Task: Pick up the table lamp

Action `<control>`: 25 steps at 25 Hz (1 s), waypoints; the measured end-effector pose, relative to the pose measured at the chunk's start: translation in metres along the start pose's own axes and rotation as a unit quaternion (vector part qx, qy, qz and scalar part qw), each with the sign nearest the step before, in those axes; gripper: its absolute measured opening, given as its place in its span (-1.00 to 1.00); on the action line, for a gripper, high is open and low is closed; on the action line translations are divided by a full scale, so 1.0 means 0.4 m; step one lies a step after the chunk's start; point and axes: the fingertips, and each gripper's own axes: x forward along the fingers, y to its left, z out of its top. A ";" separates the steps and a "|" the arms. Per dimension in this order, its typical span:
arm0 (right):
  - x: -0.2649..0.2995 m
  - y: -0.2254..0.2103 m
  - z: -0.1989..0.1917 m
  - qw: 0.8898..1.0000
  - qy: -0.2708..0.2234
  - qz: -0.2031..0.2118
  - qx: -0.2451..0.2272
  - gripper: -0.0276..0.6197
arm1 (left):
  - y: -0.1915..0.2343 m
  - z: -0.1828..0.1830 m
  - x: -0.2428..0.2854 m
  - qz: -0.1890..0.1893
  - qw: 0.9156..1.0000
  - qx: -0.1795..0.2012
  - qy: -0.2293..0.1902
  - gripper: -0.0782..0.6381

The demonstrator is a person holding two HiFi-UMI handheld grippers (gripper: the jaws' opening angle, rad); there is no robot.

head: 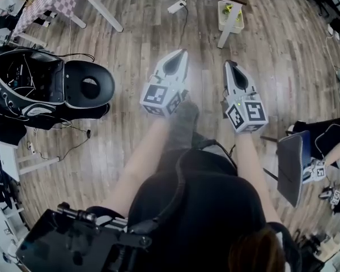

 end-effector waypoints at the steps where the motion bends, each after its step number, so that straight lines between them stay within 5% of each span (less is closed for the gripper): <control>1: 0.010 -0.007 0.000 1.000 0.000 -0.002 0.000 -0.91 | 0.007 -0.002 0.011 -0.001 1.000 0.000 0.000 -0.78; 25: 0.409 -0.207 0.037 0.999 -0.003 -0.038 0.020 -0.91 | 0.242 0.010 0.407 -0.040 0.999 -0.007 0.019 -0.78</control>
